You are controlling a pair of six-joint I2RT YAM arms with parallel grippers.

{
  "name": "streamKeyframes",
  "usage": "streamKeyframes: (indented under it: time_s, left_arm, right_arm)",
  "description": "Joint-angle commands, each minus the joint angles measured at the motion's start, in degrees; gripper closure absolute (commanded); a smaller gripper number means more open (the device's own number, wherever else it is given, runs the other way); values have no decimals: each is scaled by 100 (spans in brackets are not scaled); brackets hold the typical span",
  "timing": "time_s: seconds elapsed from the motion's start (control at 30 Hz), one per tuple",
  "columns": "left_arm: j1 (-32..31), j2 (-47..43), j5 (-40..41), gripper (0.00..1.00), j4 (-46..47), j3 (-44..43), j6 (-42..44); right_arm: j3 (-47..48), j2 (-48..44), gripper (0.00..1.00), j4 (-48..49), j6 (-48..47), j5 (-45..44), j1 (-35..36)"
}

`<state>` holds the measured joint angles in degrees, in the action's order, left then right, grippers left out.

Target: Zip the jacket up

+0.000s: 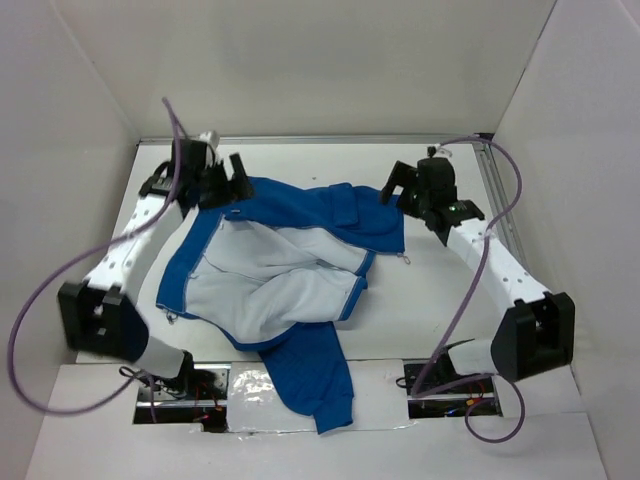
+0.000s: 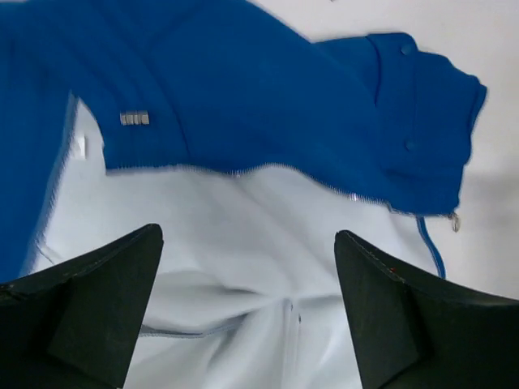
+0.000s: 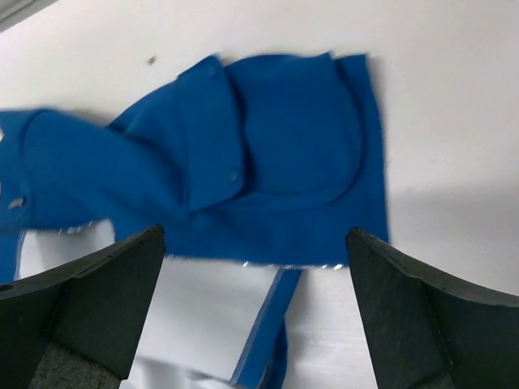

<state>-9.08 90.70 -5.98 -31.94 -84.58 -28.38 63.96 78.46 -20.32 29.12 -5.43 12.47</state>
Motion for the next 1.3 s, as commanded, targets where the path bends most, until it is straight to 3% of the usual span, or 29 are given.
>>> streamKeyframes:
  time_s: [0.0,0.1,0.2,0.47,0.57,0.73,1.0,1.03,1.17,1.27]
  left_arm:
    - [-58,-1365,-290,1,2,1647,-675]
    - [-94,-2106,-666,1,676,2636,-1029]
    - [-164,-2083,-1194,1,1198,3394,-959]
    - [-200,-3,-1641,1,1418,2640,-572]
    - [-164,875,-1714,1,1455,1914,-511]
    - [-164,2345,-1705,1,902,471,-344]
    - [-225,4666,-2274,1,145,-2912,16]
    - [-234,5024,-2285,1,58,-3646,26]
    - [-234,5512,-2522,1,-233,-5129,70]
    - [-226,4480,-2313,1,82,-4528,157]
  right_arm:
    - [-610,-374,0,27,128,288,491]
    - [-1069,-340,0,-7,716,323,634]
    - [-1316,-112,0,289,823,804,695]
    - [176,1838,0,-288,691,404,1073]
    - [888,2602,0,-682,805,314,916]
    - [2075,3851,1,-1298,998,886,582]
    - [4085,5152,2,-2090,1227,1194,-454]
    - [4272,5197,2,-2099,1158,1037,-552]
    - [5397,5286,2,-2371,649,642,-895]
    - [5278,4359,2,-2233,-193,81,-625]
